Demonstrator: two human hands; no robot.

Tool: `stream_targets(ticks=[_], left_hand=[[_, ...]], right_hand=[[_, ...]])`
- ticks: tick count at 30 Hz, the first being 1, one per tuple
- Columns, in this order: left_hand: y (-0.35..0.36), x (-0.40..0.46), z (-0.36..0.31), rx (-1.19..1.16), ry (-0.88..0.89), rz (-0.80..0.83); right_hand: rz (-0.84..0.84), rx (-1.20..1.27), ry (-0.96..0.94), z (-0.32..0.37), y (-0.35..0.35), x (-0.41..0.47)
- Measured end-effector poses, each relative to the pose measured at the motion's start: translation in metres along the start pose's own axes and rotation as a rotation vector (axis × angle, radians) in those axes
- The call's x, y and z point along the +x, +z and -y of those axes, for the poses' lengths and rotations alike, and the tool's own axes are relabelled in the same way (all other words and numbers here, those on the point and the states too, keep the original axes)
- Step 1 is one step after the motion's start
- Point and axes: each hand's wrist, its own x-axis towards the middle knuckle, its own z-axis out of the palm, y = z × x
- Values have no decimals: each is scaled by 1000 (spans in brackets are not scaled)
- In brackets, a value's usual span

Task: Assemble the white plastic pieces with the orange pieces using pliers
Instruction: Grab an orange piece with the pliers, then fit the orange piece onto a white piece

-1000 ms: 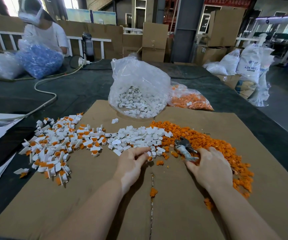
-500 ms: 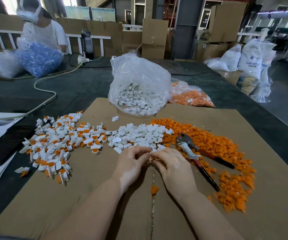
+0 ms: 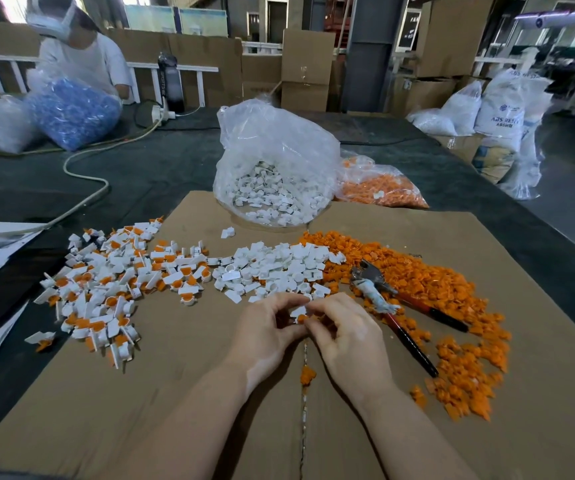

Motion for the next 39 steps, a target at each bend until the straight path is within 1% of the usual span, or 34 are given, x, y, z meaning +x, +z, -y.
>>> stream_targets(ticks=[4, 7, 10, 17, 19, 21, 23, 25, 28, 30, 35, 39], left_hand=[[2, 0, 2, 23, -7, -11], [3, 0, 4, 6, -15, -28], [2, 0, 5, 3, -12, -30], [3, -1, 3, 86, 9, -6], [3, -2, 2, 83, 15, -13], [2, -3, 0, 75, 17, -33], [0, -3, 0, 64, -3, -94], [-2, -2, 1, 16, -45, -207], [-9, 2, 6, 25, -122, -384], [-17, 6, 10, 63, -154, -466], [-40, 16, 25, 202, -274, -621], [-49, 18, 27, 320, -316, -683]], right_hand=[[37, -60, -11, 2, 2, 1], [17, -54, 13, 1, 2, 1], [23, -59, -18, 1, 2, 1], [74, -141, -53, 2, 3, 1], [43, -120, -45, 1, 3, 1], [-28, -87, 6, -2, 3, 1], [-104, -80, 86, -4, 2, 1], [-130, -99, 136, -7, 3, 1], [-65, -131, 166, -8, 6, 1], [-43, -159, 150, -8, 7, 1], [32, -226, 130, -7, 8, 2], [151, -293, 144, -9, 10, 3]])
